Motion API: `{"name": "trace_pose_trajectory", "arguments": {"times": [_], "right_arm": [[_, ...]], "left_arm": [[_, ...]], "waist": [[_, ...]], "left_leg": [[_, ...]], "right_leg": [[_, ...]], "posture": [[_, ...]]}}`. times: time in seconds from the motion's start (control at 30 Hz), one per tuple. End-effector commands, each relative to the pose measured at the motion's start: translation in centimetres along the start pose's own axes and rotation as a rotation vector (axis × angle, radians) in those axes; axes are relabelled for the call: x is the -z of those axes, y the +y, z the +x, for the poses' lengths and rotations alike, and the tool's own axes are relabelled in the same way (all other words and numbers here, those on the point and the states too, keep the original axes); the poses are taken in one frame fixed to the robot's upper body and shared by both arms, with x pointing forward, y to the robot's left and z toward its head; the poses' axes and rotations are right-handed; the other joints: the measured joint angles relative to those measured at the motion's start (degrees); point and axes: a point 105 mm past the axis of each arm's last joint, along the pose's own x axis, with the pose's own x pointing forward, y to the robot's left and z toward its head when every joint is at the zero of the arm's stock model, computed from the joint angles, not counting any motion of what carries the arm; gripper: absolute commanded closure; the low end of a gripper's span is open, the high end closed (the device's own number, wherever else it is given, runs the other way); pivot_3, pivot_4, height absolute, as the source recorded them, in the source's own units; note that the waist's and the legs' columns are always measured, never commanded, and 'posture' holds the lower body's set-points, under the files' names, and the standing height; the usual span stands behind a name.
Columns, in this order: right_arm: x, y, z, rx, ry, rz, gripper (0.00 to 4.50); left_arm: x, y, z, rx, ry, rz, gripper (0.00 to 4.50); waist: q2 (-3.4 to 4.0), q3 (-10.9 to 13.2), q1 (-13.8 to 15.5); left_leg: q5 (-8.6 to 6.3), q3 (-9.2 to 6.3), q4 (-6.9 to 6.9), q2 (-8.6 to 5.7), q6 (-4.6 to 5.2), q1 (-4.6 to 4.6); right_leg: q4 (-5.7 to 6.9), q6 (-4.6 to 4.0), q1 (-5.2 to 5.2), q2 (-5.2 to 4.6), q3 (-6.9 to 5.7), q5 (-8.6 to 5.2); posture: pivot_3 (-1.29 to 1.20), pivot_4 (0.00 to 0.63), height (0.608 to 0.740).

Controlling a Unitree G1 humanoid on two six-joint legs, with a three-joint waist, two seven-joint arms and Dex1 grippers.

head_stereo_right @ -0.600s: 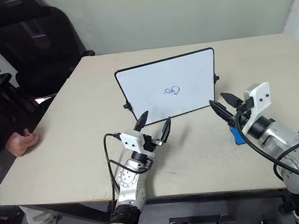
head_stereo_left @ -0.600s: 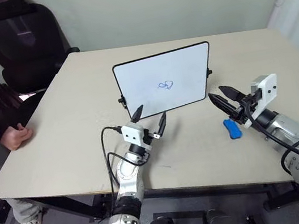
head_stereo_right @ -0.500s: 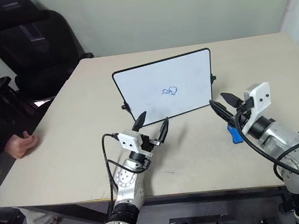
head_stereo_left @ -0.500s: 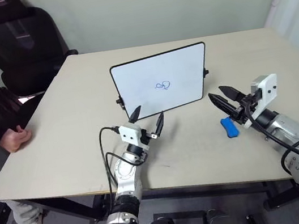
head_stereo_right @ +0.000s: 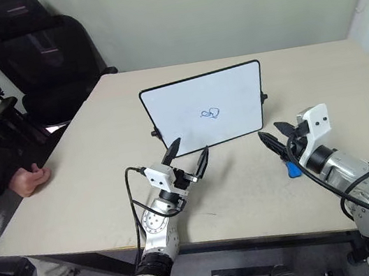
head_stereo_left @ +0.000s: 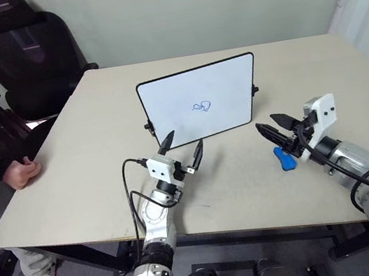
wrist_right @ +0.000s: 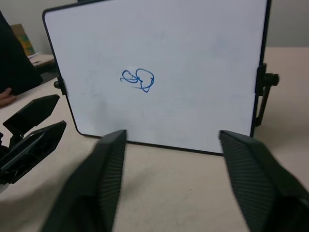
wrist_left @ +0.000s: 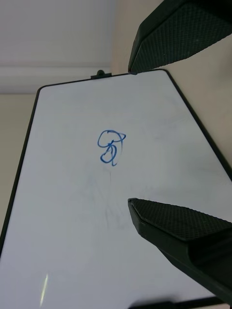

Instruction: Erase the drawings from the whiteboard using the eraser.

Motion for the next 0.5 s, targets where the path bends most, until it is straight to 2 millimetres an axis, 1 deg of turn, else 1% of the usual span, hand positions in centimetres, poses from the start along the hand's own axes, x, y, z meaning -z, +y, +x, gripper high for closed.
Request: {"name": "trace_pose_trajectory", "arguments": {"times": [0.03,0.13,0.2,0.23,0.33,0.43,0.5], "right_arm": [[-0.8,-0.2,0.2,0.012,0.026,-0.013,0.08],[0.3,-0.9,0.0,0.044,0.134,-0.022,0.04],[1.2,-1.6,-0.5,0.068,0.214,-0.027,0.04],[1.5,-1.5,-0.9,0.061,0.249,-0.025,0.04],[2.6,-1.9,-1.9,0.079,0.358,-0.018,0.04],[3.5,-2.5,-2.4,0.120,0.436,0.009,0.04],[3.7,-2.5,-2.5,0.119,0.458,0.020,0.04]], "left_arm": [[1.5,0.2,-1.4,-0.029,0.049,-0.007,0.00],[1.7,0.2,-1.6,-0.018,0.060,-0.004,0.00],[2.0,0.3,-1.8,-0.022,0.069,-0.003,0.00],[2.0,0.4,-1.9,-0.023,0.071,-0.001,0.00],[1.7,0.6,-1.3,-0.030,0.063,0.005,0.00],[1.6,0.7,-0.9,-0.034,0.062,0.007,0.00],[1.6,0.6,-0.7,-0.034,0.062,0.007,0.00]], "waist": [[0.14,-0.08,0.21],[0.20,-0.12,0.36],[0.21,-0.13,0.35],[0.21,-0.13,0.33],[0.21,-0.13,0.33],[0.21,-0.13,0.26],[0.21,-0.13,0.27]], "left_leg": [[0.00,0.00,-0.01,0.00,0.00,0.01],[-0.01,0.00,-0.10,0.01,-0.01,0.00],[-0.02,-0.02,-0.14,0.02,-0.03,0.00],[-0.03,-0.02,-0.14,0.02,-0.04,0.00],[-0.06,-0.02,-0.15,0.02,-0.08,-0.01],[-0.11,-0.03,-0.25,0.02,-0.13,-0.02],[-0.11,-0.03,-0.28,0.02,-0.13,-0.12]], "right_leg": [[0.03,0.03,0.01,0.00,0.00,-0.02],[0.06,0.03,-0.01,0.00,0.00,-0.02],[0.06,0.03,-0.01,0.01,0.00,-0.02],[0.05,0.03,0.00,0.01,0.00,-0.02],[0.04,0.03,-0.02,0.01,0.00,-0.03],[0.03,0.03,-0.09,0.01,0.01,-0.03],[0.03,0.03,-0.21,0.01,0.02,-0.03]], "posture": [[0.00,0.150,0.740],[0.00,0.150,0.740],[0.00,0.150,0.740],[0.00,0.150,0.740],[0.00,0.150,0.740],[0.00,0.150,0.740],[0.00,0.150,0.740]]}}
